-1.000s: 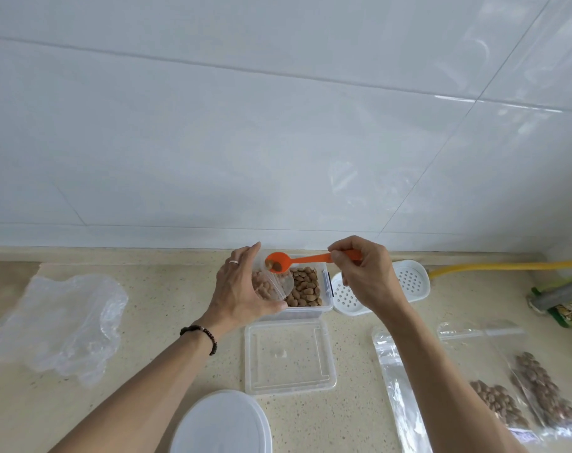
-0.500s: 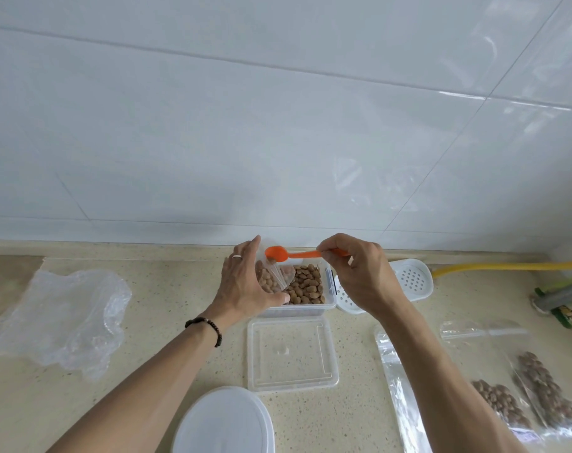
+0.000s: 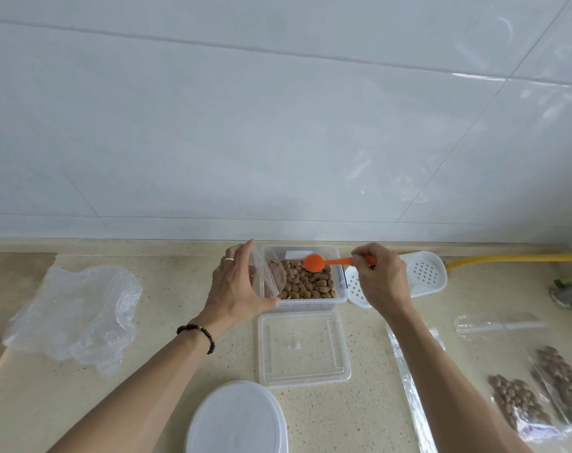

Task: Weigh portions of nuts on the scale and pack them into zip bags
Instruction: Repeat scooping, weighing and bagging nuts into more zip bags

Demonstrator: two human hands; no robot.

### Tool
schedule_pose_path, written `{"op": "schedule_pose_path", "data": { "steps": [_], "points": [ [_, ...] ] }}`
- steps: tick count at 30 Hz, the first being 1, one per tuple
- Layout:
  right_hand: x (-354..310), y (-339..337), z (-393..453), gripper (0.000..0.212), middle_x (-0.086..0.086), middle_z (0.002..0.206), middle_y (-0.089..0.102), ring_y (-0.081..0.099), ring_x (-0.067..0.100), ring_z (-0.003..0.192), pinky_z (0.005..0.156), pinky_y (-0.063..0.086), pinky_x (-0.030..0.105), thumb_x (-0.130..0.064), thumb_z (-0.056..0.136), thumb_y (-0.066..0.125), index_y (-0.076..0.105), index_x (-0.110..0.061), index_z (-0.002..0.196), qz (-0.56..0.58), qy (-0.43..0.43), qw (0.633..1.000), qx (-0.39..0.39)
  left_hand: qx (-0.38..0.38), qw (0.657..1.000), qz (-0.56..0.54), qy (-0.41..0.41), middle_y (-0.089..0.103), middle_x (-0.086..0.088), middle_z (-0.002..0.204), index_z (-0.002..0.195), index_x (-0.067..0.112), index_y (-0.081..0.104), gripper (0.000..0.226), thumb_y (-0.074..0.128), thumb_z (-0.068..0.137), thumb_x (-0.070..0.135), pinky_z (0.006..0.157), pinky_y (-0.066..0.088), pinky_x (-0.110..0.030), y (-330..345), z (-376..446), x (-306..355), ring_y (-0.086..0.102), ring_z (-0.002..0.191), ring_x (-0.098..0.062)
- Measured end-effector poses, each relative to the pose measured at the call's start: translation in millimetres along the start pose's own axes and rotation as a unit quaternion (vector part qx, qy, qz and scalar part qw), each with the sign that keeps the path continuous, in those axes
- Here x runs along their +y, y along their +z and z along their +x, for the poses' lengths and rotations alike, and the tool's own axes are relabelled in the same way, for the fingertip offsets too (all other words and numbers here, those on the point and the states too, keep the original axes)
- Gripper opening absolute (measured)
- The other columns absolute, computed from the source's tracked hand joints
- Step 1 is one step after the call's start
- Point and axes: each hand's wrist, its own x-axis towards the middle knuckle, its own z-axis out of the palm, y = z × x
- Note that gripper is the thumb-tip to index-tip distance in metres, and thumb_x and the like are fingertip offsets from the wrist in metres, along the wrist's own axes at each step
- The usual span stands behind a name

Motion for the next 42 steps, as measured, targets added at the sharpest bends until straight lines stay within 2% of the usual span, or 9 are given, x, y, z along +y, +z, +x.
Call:
{"op": "schedule_pose_path", "data": {
  "steps": [3, 7, 10, 14, 16, 22, 27, 35, 42],
  "points": [
    [22.7, 21.7, -3.1, 0.015, -0.004, 0.071, 0.063, 0.048, 0.009, 0.053, 0.047, 0.034, 0.016, -0.01, 0.094, 0.056, 0.067, -0.015, 0.086, -0.046, 0.032, 0.998, -0.038, -0.025, 1.0, -0.015, -0.006, 0.022, 0.003, 0.144, 0.153, 0.022, 0.009, 0.131, 0.087, 0.053, 0.053, 0.109, 0.035, -0.041, -5.1, -7.2, -6.6, 0.046, 0.11, -0.011],
    [29.3, 42.4, -5.7, 0.016, -0.003, 0.065, 0.06, 0.048, 0.009, 0.05, 0.046, 0.036, 0.015, -0.008, 0.093, 0.057, 0.067, -0.015, 0.084, -0.016, 0.057, 0.993, -0.097, -0.05, 0.997, -0.053, -0.014, 0.018, 0.01, 0.141, 0.154, 0.028, 0.002, 0.139, 0.08, 0.047, 0.069, 0.1, 0.046, -0.041, -3.8, -10.7, -12.6, 0.049, 0.11, -0.009],
    [27.9, 47.7, -4.0, 0.014, 0.0, 0.064, 0.06, 0.049, 0.012, 0.049, 0.046, 0.04, 0.021, -0.007, 0.093, 0.058, 0.069, -0.013, 0.085, 0.035, 0.101, 0.986, -0.125, -0.044, 0.997, -0.066, -0.015, 0.02, 0.01, 0.14, 0.154, 0.029, 0.006, 0.135, 0.077, 0.047, 0.07, 0.098, 0.048, -0.041, -0.9, -11.1, -13.7, 0.049, 0.109, -0.008],
    [28.5, 49.2, -1.5, 0.013, 0.01, 0.067, 0.064, 0.048, 0.013, 0.043, 0.044, 0.041, 0.025, -0.006, 0.093, 0.06, 0.069, -0.011, 0.085, 0.089, 0.164, 0.975, -0.117, -0.021, 0.997, -0.077, -0.012, 0.025, 0.008, 0.137, 0.149, 0.026, 0.02, 0.123, 0.077, 0.047, 0.064, 0.098, 0.048, -0.04, -0.2, -10.1, -14.0, 0.035, 0.102, 0.021],
    [30.5, 49.1, -1.5, 0.012, 0.021, 0.078, 0.069, 0.048, 0.013, 0.042, 0.043, 0.041, 0.026, -0.004, 0.093, 0.06, 0.068, -0.009, 0.085, 0.129, 0.188, 0.968, -0.106, -0.015, 0.997, -0.078, -0.008, 0.027, 0.008, 0.136, 0.147, 0.026, 0.023, 0.119, 0.08, 0.048, 0.06, 0.096, 0.049, -0.04, -1.7, -9.7, -13.2, 0.032, 0.098, 0.024],
    [38.1, 38.7, -4.0, 0.009, 0.025, 0.087, 0.07, 0.046, 0.01, 0.037, 0.039, 0.038, 0.022, -0.002, 0.094, 0.058, 0.067, -0.001, 0.091, 0.213, 0.223, 0.949, -0.069, -0.012, 0.999, -0.036, 0.009, 0.027, 0.01, 0.129, 0.144, 0.026, 0.026, 0.112, 0.087, 0.053, 0.05, 0.1, 0.045, -0.042, -2.7, -4.5, -13.7, 0.042, 0.096, 0.009],
    [44.0, 20.7, -4.5, 0.008, 0.02, 0.084, 0.071, 0.047, 0.014, 0.041, 0.042, 0.039, 0.025, -0.002, 0.093, 0.059, 0.067, -0.002, 0.091, 0.247, 0.217, 0.943, -0.051, -0.018, 0.999, -0.018, 0.025, 0.03, 0.008, 0.128, 0.142, 0.027, 0.026, 0.11, 0.079, 0.05, 0.057, 0.098, 0.047, -0.044, 3.5, 2.3, -12.8, 0.04, 0.123, -0.015],
    [34.4, -20.1, -2.9, 0.008, 0.016, 0.082, 0.072, 0.046, 0.013, 0.043, 0.043, 0.039, 0.023, -0.002, 0.094, 0.059, 0.067, 0.0, 0.094, 0.288, 0.175, 0.941, -0.028, -0.011, 0.999, 0.018, 0.047, 0.038, 0.001, 0.131, 0.142, 0.022, 0.032, 0.102, 0.085, 0.058, 0.043, 0.101, 0.033, -0.035, 14.4, 15.4, 5.2, 0.039, 0.121, -0.017],
    [7.0, -33.0, -2.2, 0.007, 0.013, 0.079, 0.073, 0.047, 0.013, 0.043, 0.043, 0.04, 0.024, -0.002, 0.093, 0.061, 0.068, -0.003, 0.092, 0.268, 0.124, 0.955, -0.04, 0.0, 0.997, 0.04, 0.06, 0.041, 0.0, 0.131, 0.14, 0.02, 0.035, 0.1, 0.085, 0.057, 0.044, 0.1, 0.034, -0.038, 18.0, 22.3, 20.0, 0.041, 0.119, -0.018]
  ]
}}
